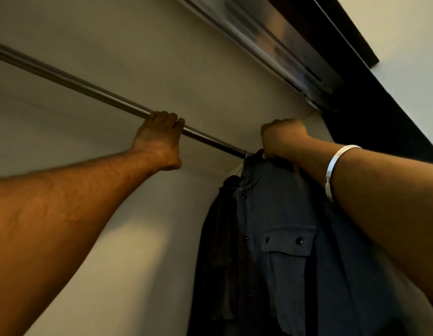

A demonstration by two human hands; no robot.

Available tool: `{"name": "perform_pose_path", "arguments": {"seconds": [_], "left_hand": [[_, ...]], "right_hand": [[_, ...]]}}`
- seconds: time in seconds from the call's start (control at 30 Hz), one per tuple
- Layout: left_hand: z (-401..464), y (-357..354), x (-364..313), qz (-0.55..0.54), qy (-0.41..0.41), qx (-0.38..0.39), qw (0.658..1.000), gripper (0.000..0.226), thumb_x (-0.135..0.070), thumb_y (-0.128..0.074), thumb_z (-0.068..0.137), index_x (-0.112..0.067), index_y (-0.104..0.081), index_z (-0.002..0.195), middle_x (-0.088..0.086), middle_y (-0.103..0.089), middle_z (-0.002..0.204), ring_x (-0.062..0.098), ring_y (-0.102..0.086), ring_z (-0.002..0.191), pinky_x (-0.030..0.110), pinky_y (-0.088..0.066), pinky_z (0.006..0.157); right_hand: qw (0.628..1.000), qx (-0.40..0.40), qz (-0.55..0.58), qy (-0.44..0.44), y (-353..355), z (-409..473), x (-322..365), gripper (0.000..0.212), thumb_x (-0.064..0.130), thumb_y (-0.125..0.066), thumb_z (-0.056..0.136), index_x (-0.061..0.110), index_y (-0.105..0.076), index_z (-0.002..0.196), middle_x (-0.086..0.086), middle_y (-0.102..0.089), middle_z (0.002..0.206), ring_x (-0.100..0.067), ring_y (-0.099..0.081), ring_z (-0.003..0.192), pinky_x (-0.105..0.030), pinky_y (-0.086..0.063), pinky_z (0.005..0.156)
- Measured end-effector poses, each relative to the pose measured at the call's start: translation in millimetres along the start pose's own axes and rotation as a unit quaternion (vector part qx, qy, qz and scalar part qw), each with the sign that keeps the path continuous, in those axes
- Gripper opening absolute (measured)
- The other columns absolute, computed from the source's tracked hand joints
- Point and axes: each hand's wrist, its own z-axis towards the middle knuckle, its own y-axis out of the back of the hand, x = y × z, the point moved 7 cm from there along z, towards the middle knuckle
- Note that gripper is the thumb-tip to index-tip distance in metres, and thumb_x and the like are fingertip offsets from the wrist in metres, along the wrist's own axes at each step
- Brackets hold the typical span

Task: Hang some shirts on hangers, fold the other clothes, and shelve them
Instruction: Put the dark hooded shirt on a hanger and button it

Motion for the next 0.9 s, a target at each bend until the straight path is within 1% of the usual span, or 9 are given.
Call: {"name": "perform_pose_path", "arguments": {"seconds": [0.13, 0.27, 0.37, 0.5, 0.63, 0.7, 0.77, 0.83, 0.9], "left_hand": [[-0.4, 5.0, 0.2, -0.018, 0.002, 0.024, 1.000, 0.100, -0.041, -0.073, 0.076, -0.017, -0.023, 0.158, 0.008, -0.030, 0.157, 0.029, -0.029, 0.144, 0.040, -0.021, 0.122], [-1.4, 8.5, 3.1, -0.025, -0.007, 0.077, 0.997, 0.101, -0.042, -0.069, 0.078, -0.019, -0.015, 0.161, 0.007, -0.020, 0.165, 0.026, -0.020, 0.151, 0.040, -0.018, 0.124], [0.3, 25.5, -2.4, -0.048, -0.015, 0.095, 0.994, 0.095, -0.046, -0.064, 0.078, -0.021, -0.023, 0.160, 0.006, -0.026, 0.164, 0.026, -0.024, 0.150, 0.040, -0.024, 0.122], [-20.6, 33.4, -45.4, -0.277, 0.015, 0.090, 0.957, 0.083, -0.045, -0.070, 0.086, -0.023, -0.033, 0.157, 0.010, -0.039, 0.159, 0.032, -0.040, 0.143, 0.043, -0.034, 0.117], [-55.9, 63.7, -124.0, -0.430, -0.081, 0.036, 0.898, 0.075, -0.056, -0.051, 0.096, -0.024, -0.027, 0.160, 0.004, -0.031, 0.164, 0.023, -0.033, 0.149, 0.040, -0.030, 0.121], [-70.0, 96.9, -158.6, -0.412, -0.160, -0.045, 0.896, 0.074, -0.059, -0.033, 0.093, -0.027, -0.026, 0.160, -0.004, -0.031, 0.164, 0.013, -0.030, 0.150, 0.037, -0.028, 0.122], [-73.9, 126.1, -181.9, -0.386, -0.227, -0.094, 0.889, 0.068, -0.047, -0.027, 0.093, -0.029, -0.028, 0.159, -0.008, -0.029, 0.165, 0.007, -0.025, 0.151, 0.035, -0.022, 0.124], [-66.3, 142.7, -196.7, -0.340, -0.279, -0.080, 0.895, 0.070, -0.031, -0.028, 0.087, -0.028, -0.034, 0.157, -0.009, -0.026, 0.165, 0.005, -0.018, 0.153, 0.030, -0.008, 0.126], [-53.0, 142.9, -202.1, -0.254, -0.308, -0.039, 0.916, 0.073, -0.029, -0.027, 0.083, -0.026, -0.037, 0.155, -0.009, -0.026, 0.165, 0.005, -0.012, 0.154, 0.027, 0.001, 0.125]], "right_hand": [[0.984, -0.074, 0.142, -0.073, 11.1, -22.2, -42.8, 0.042, 0.056, -0.065, 0.084, 0.022, -0.070, 0.109, -0.009, -0.067, 0.111, -0.032, -0.065, 0.101, -0.037, -0.051, 0.083], [0.901, -0.119, 0.351, -0.225, 7.5, -64.8, -116.8, 0.052, 0.057, -0.046, 0.096, 0.009, -0.068, 0.100, -0.017, -0.067, 0.105, -0.039, -0.064, 0.098, -0.039, -0.047, 0.077], [0.824, -0.057, 0.492, -0.274, -21.8, -99.8, -147.9, 0.059, 0.056, -0.044, 0.099, 0.002, -0.067, 0.098, -0.024, -0.067, 0.107, -0.036, -0.064, 0.095, -0.042, -0.049, 0.082], [0.700, 0.074, 0.647, -0.294, -57.1, -146.7, -121.9, 0.046, 0.054, -0.044, 0.102, 0.017, -0.060, 0.080, -0.004, -0.064, 0.075, -0.016, -0.058, 0.058, -0.024, -0.046, 0.051], [0.678, 0.115, 0.684, -0.245, -54.0, -165.4, -77.6, 0.029, 0.040, -0.052, 0.101, 0.016, -0.069, 0.100, -0.011, -0.073, 0.106, -0.023, -0.069, 0.090, -0.035, -0.057, 0.087], [0.682, 0.097, 0.699, -0.194, -38.8, -160.8, -61.0, 0.018, 0.025, -0.049, 0.103, 0.021, -0.064, 0.112, -0.007, -0.069, 0.117, -0.021, -0.066, 0.095, -0.029, -0.054, 0.092], [0.669, 0.104, 0.721, -0.149, -26.0, -157.1, -44.0, 0.029, 0.014, -0.041, 0.106, 0.023, -0.053, 0.131, -0.005, -0.062, 0.124, -0.024, -0.062, 0.104, -0.013, -0.047, 0.082], [0.613, 0.121, 0.770, -0.130, -34.2, -156.0, -31.0, 0.039, 0.007, -0.031, 0.108, 0.002, -0.039, 0.146, -0.018, -0.045, 0.150, -0.030, -0.044, 0.135, -0.014, -0.031, 0.096], [0.606, 0.102, 0.778, -0.132, -47.2, -148.6, -16.3, 0.045, 0.003, -0.031, 0.107, -0.002, -0.025, 0.152, -0.019, -0.028, 0.161, -0.025, -0.029, 0.147, -0.014, -0.021, 0.104]]}}
